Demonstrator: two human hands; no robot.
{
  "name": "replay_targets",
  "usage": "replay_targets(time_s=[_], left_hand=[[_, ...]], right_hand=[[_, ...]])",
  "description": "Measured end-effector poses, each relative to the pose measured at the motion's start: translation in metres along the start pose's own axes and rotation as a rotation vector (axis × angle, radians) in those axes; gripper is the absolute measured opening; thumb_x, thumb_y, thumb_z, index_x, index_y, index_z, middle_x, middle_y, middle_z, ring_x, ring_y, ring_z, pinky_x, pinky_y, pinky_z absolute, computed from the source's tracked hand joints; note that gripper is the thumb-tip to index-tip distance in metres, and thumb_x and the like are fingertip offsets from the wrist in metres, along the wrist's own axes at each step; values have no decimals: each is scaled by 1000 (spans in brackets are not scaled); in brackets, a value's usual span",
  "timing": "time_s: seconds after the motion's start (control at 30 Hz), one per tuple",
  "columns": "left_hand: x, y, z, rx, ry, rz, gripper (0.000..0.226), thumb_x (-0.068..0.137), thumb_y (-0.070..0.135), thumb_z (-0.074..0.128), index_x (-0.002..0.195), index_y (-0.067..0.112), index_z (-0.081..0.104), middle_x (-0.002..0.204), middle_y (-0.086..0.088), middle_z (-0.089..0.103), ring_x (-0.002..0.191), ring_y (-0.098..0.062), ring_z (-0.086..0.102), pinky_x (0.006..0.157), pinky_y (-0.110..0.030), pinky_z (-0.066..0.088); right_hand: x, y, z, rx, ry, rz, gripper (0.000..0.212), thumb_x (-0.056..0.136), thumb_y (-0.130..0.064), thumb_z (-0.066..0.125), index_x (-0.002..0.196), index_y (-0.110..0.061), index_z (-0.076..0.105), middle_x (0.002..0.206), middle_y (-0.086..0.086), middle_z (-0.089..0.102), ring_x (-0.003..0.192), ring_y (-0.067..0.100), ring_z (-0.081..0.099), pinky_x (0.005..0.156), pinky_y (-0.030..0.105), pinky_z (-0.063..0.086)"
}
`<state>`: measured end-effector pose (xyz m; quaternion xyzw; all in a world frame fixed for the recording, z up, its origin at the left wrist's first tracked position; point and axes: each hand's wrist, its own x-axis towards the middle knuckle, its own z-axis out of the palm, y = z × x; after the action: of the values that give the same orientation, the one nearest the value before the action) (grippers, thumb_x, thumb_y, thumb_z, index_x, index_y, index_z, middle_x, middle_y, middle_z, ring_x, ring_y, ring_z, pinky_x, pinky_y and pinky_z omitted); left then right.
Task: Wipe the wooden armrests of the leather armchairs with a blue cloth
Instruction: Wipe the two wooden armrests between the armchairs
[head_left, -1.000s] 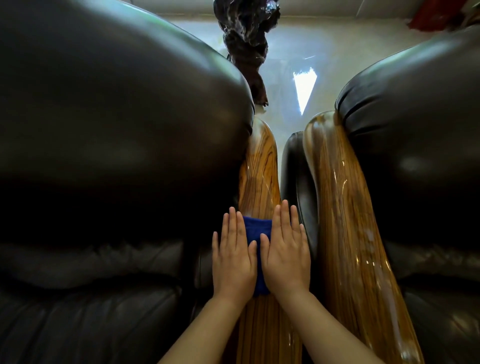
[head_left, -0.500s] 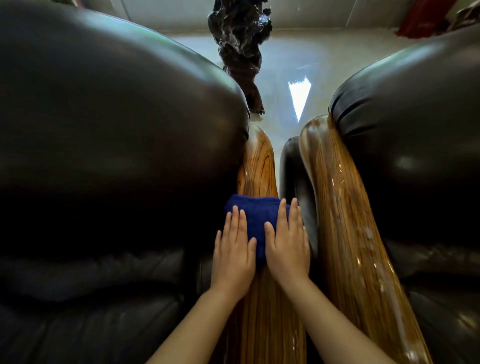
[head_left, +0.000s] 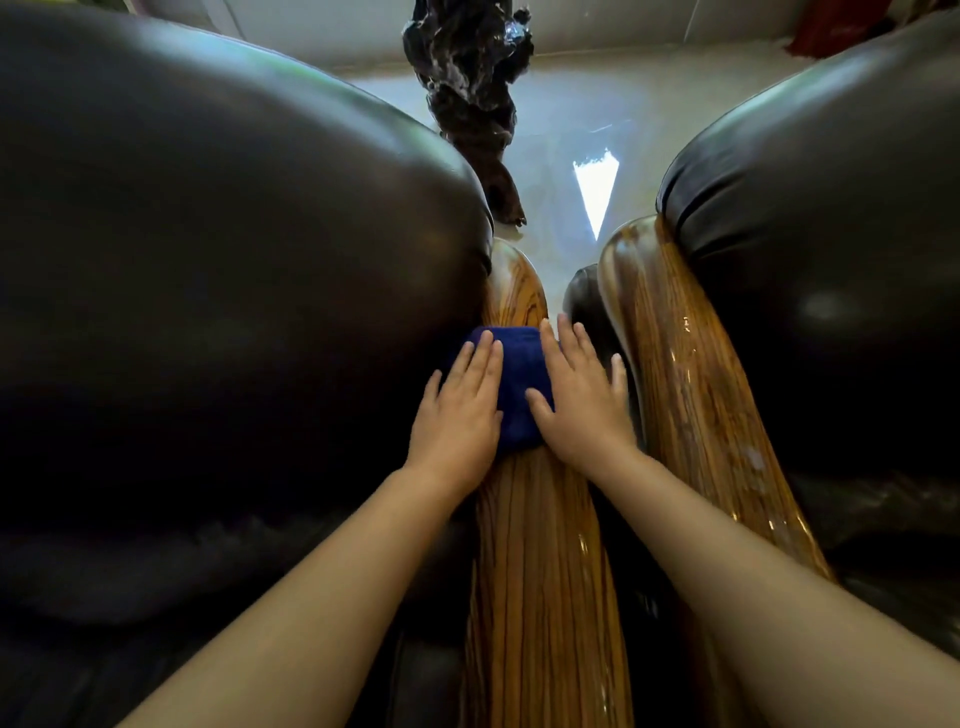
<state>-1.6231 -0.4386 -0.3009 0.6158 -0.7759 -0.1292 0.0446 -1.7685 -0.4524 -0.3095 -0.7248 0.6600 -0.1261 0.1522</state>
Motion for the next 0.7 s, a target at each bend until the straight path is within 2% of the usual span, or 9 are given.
replay_targets(time_s=[0.1,0.3,0.47,0.6,0.7], left_hand=[[6,-2,-6,-138,-104,25,68,94,21,43,146,11,0,158,-4,-4,145,-16,-1,118,-35,13],[40,-2,-20,-169,-135,1,70,91,13,51,146,7,8,158,-9,5,145,-19,7,115,-25,5],[30,-1,-23,-228,-16,-30,65,86,10,59,143,14,28,154,-4,27,141,-18,25,113,-26,17],[5,6,-17,-108,68,-4,55,85,16,61,136,20,43,146,1,43,134,-16,39,109,-32,32],[-15,8,-18,-47,103,16,46,82,28,63,127,26,54,130,5,59,119,-16,54,97,-33,44]], right_hand=[[2,13,-8,61,-126,-94,68,91,-31,48,146,-19,10,158,-1,10,144,14,6,115,42,10],[39,10,-17,107,-249,-97,66,93,-29,49,146,-15,13,157,4,14,143,20,14,114,36,18],[36,11,-28,111,-236,-42,59,89,-31,56,142,-21,31,144,11,43,126,29,45,102,40,38],[14,12,-33,16,-138,-100,53,83,-38,62,132,-24,47,127,7,60,112,25,57,93,39,46],[2,16,-44,-27,-204,-173,47,79,-38,66,123,-27,56,116,3,66,102,21,60,80,31,45]])
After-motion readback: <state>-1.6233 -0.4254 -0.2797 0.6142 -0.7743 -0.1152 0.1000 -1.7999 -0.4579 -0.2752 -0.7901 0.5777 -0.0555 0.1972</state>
